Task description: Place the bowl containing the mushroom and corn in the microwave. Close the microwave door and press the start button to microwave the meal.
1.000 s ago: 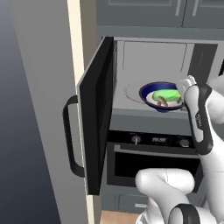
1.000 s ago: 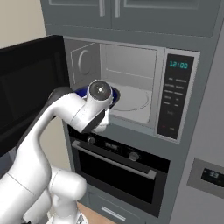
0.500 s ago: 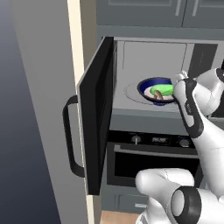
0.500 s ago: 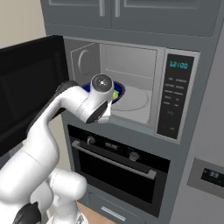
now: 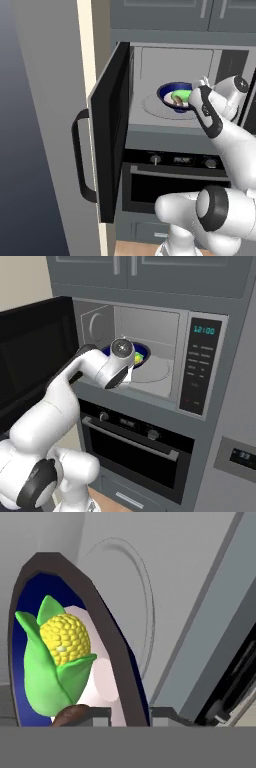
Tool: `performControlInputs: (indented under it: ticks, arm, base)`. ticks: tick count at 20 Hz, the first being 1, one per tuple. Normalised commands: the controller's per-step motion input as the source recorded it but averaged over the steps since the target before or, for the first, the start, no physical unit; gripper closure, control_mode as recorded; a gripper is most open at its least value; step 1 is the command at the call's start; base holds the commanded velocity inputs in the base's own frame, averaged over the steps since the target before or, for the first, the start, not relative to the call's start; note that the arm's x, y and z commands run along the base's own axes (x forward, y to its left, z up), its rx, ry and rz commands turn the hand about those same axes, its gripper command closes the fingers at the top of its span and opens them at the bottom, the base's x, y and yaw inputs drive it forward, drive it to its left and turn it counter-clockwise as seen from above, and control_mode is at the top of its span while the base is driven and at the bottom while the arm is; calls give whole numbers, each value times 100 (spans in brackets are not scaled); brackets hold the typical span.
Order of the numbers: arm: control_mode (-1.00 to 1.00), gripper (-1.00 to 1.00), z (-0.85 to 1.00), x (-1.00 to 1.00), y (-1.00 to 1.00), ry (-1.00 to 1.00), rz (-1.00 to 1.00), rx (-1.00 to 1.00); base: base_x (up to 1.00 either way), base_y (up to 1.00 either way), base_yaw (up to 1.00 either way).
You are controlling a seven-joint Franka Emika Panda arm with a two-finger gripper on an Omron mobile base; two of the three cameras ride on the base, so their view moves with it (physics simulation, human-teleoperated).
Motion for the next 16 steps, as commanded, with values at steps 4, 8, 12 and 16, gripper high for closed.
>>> performControlInputs:
  ticks: [4,8,12,16]
  arm:
    - [-100,100,-21,52,-5,0,-4,0]
    - [-100,100,-40,52,-9,0,-2,0]
    - [-100,100,-32,50,-10,0,-2,0]
    - [-100,100,-18,48,-9,0,-3,0]
  base:
    - [0,0,0]
    - [0,0,0]
    - [0,0,0]
    - [0,0,0]
